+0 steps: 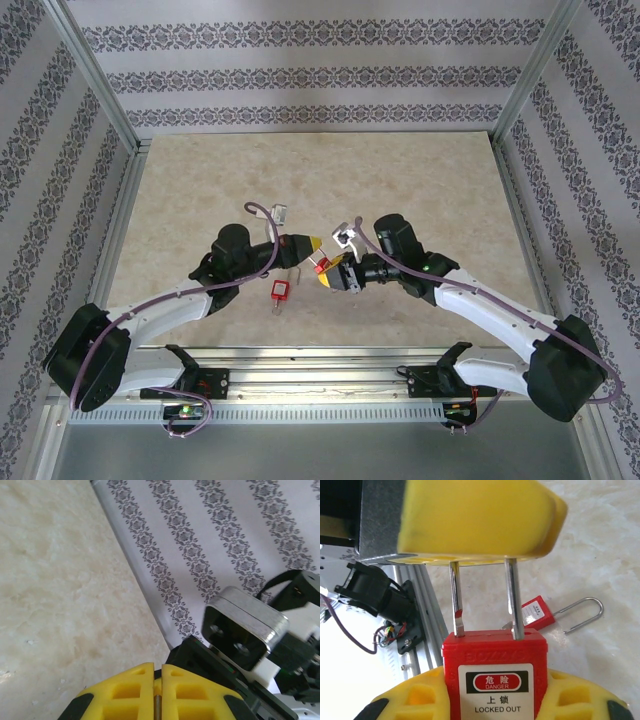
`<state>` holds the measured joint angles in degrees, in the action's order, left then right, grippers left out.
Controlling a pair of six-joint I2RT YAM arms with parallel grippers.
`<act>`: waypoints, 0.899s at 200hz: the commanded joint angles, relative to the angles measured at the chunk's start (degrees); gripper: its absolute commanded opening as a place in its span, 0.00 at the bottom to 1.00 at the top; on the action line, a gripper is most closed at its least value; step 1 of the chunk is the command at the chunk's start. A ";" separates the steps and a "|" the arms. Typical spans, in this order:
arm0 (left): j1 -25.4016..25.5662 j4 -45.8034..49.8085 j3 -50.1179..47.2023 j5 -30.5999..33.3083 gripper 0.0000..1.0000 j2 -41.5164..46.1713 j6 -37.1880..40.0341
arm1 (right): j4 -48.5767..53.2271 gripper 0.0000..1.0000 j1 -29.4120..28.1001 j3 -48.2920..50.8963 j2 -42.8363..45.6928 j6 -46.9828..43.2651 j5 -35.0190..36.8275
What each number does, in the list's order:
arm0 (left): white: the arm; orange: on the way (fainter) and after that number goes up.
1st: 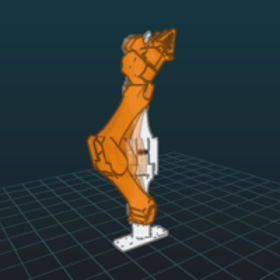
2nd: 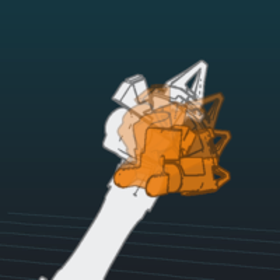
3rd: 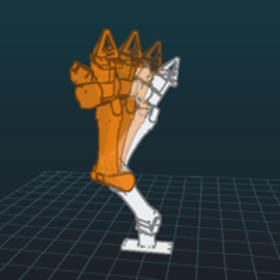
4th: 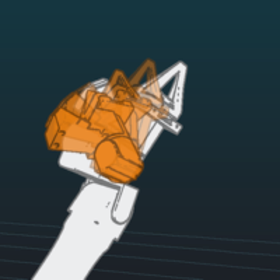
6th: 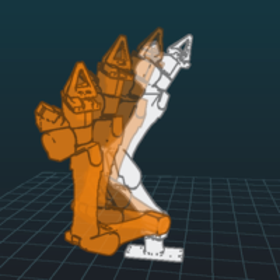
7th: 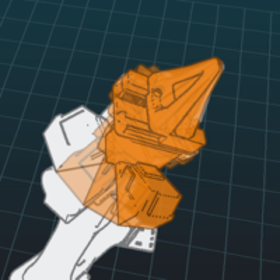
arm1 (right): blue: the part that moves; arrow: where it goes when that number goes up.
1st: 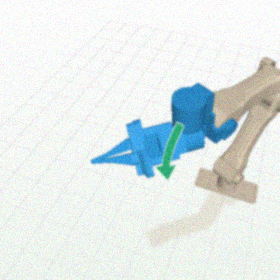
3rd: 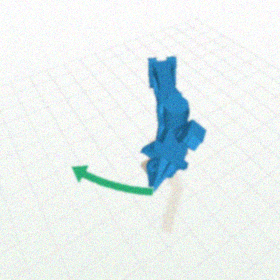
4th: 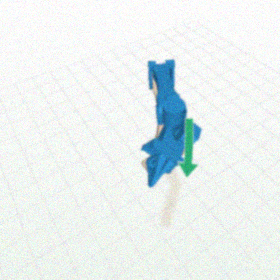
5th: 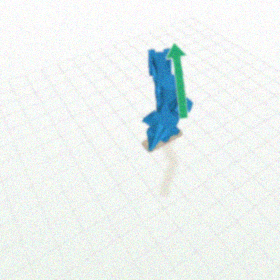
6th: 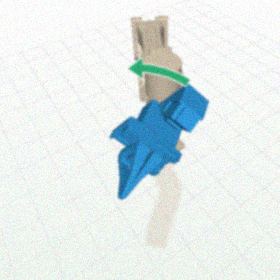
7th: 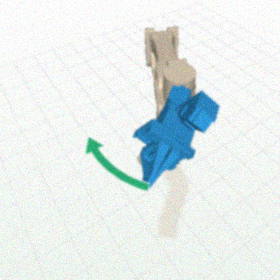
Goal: Unlock with the key
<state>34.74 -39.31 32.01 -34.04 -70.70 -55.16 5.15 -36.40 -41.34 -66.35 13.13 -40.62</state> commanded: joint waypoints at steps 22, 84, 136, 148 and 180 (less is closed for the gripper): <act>-0.81 -26.68 -2.93 -0.24 0.08 1.09 4.59 | -0.34 0.00 4.40 2.40 -1.98 9.79 1.16; -0.82 -30.40 -4.17 -3.36 0.04 -8.23 5.20 | -5.03 0.00 5.01 8.09 -2.78 20.19 5.73; -0.74 -11.74 -0.88 -3.10 0.00 -9.40 7.11 | -4.81 0.16 6.26 10.52 -7.75 23.36 7.93; -0.72 -7.79 -0.79 -2.80 0.00 -8.74 7.76 | -3.45 0.26 6.26 9.86 -8.54 22.90 9.64; -0.13 8.86 1.79 0.09 0.00 -4.97 13.28 | -1.09 0.42 5.93 7.67 -9.29 21.06 11.68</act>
<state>34.44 -41.25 30.94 -34.59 -81.28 -51.96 -6.04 -34.09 -32.99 -73.97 26.96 -43.31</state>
